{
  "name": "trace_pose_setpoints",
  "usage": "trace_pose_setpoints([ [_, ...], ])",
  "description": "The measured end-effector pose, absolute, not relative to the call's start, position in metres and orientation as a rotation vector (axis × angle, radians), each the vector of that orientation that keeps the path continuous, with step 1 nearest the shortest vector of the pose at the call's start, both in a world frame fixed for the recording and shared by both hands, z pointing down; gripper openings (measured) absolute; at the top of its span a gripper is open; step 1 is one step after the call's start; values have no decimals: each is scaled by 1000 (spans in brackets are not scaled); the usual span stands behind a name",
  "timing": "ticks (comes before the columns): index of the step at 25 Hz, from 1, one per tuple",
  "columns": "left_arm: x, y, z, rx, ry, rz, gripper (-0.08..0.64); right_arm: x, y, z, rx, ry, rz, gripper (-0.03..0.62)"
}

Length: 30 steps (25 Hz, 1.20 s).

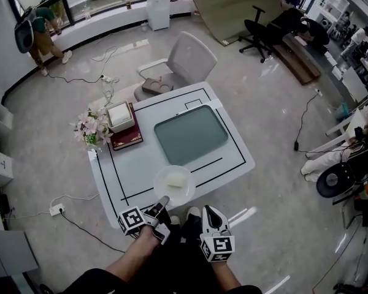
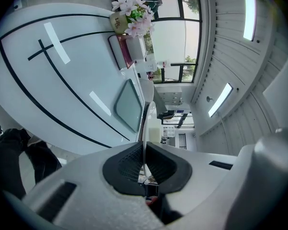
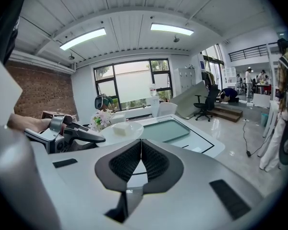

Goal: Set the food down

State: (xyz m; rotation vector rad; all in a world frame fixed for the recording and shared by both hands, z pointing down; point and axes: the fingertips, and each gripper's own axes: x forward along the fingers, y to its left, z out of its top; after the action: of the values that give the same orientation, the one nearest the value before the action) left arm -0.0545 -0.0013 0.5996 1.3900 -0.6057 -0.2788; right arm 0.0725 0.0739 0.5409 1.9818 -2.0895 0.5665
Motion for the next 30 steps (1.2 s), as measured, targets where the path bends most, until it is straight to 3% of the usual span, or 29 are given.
trace_pose_setpoints([
  [30,5,-105,620,1339,-695,-303,12,135,-52,557,1847,-2177,612,9],
])
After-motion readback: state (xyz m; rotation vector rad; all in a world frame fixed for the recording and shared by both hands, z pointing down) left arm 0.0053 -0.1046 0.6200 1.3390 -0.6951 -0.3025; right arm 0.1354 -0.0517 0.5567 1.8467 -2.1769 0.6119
